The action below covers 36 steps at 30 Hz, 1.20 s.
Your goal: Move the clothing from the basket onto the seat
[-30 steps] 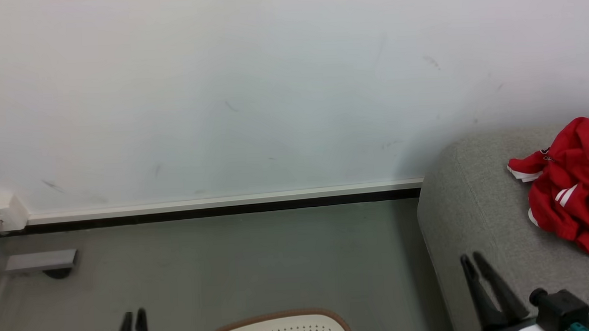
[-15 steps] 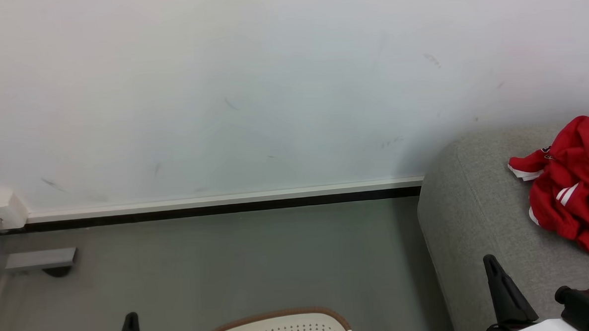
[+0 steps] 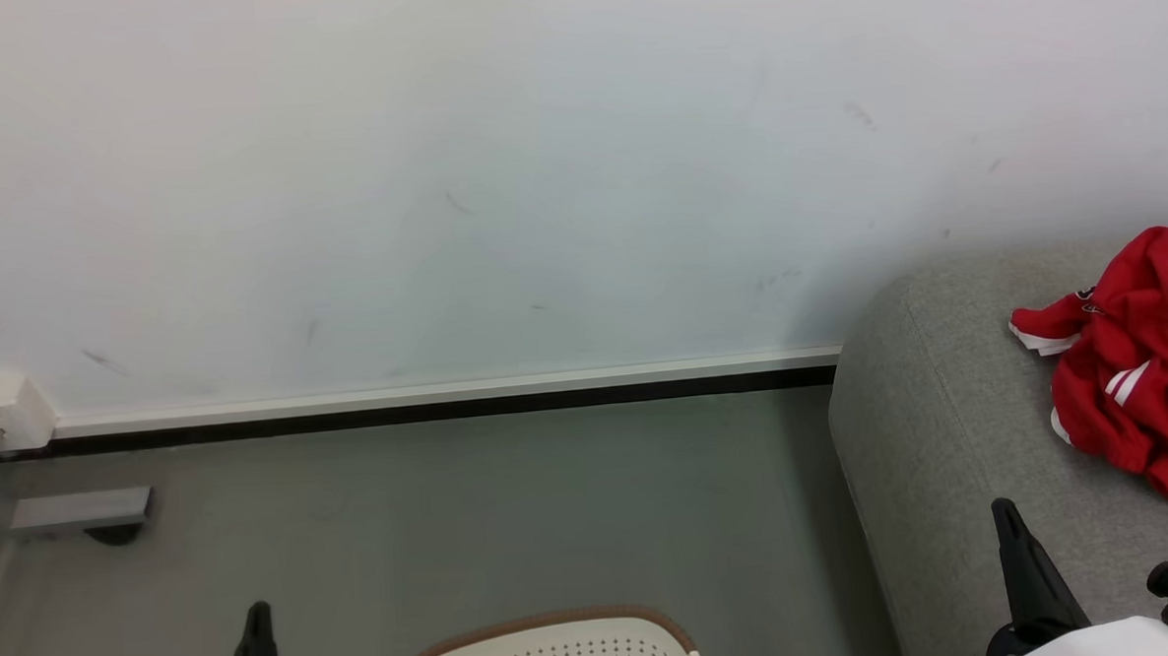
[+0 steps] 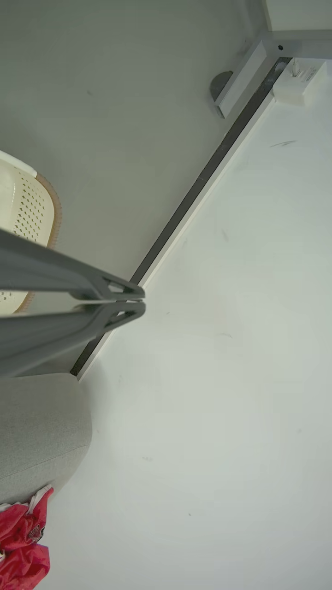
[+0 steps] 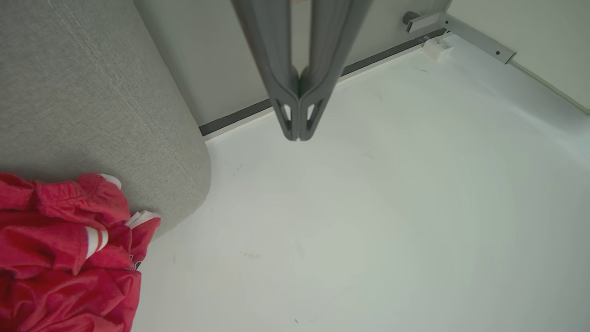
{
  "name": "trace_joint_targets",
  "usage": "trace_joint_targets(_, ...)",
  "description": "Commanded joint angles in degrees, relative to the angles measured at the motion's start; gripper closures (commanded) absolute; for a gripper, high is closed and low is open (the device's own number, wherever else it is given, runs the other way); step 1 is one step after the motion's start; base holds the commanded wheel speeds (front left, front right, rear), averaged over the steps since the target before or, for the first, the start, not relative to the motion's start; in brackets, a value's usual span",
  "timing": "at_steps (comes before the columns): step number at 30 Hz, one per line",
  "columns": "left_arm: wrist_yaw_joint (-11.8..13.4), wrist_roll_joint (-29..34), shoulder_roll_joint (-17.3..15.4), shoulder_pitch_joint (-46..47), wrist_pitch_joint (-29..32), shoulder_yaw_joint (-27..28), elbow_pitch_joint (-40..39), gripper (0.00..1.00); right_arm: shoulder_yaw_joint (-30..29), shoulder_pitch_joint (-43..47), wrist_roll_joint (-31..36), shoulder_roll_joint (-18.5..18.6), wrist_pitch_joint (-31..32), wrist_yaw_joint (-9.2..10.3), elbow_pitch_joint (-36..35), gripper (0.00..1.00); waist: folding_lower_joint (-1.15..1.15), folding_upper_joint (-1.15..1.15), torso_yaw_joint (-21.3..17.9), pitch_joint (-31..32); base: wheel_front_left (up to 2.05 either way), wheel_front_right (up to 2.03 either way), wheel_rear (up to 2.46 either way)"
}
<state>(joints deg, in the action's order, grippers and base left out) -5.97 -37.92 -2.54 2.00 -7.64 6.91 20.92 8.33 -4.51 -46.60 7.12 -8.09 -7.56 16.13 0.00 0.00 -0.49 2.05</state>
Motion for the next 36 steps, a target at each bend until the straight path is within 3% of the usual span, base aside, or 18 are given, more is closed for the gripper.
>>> trace_joint_targets(1,-0.2,-2.1,-0.4,1.4,0.4,0.0,-1.1,1.0,-0.8,-1.3,-1.7,0.0,0.4,0.03,-1.1,1.0,0.0,0.0,0.0,0.0,0.0,0.0,0.0)
trace_joint_targets(36,-0.9,-26.8,-0.5,3.0,6.9,-0.1,-4.0,1.0,-7.1,-1.8,-22.7,-1.7,6.8,0.07,-1.7,1.0,0.0,0.0,0.2,-0.8,0.0,0.0,0.0)
